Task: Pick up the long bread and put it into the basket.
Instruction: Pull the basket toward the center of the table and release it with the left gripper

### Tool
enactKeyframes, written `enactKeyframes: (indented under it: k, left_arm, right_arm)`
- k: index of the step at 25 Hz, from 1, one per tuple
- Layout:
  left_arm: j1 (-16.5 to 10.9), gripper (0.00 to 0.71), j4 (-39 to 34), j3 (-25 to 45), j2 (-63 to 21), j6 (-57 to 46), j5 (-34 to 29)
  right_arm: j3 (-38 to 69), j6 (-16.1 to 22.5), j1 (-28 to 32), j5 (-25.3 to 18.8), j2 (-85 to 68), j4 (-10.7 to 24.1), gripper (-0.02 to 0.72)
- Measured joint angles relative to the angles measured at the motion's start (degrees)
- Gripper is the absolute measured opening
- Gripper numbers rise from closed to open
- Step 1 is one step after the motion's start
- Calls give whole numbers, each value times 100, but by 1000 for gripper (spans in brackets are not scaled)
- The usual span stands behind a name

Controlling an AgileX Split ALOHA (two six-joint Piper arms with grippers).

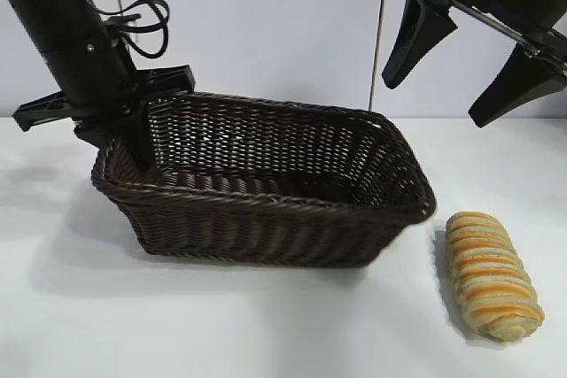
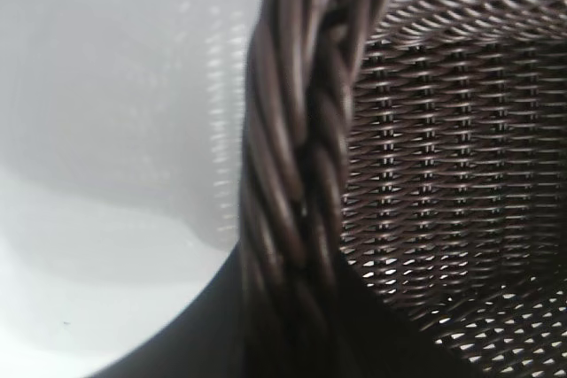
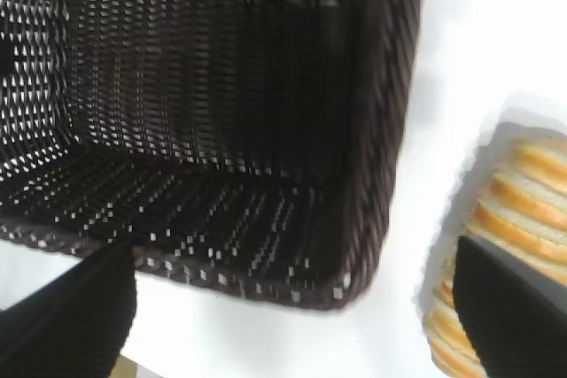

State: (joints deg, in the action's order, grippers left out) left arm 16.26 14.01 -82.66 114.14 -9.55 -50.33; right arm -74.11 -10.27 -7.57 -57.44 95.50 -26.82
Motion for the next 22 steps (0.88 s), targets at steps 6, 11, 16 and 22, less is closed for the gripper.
enactKeyframes:
  k: [6,11,16,22]
  left_arm:
    - [0,97,-20,230,0,-6,238]
    - [0,97,10,431,0,6,386]
    - [0,99,44,431,0,156,431]
    - [0,481,18,445,0,248,399]
  right_arm:
    - [0,0,0,16,0,0,695]
    - [0,0,0,16,0,0,695]
    - [0,0,0,32,0,0,695]
    - [0,0,0,38,0,0,695]
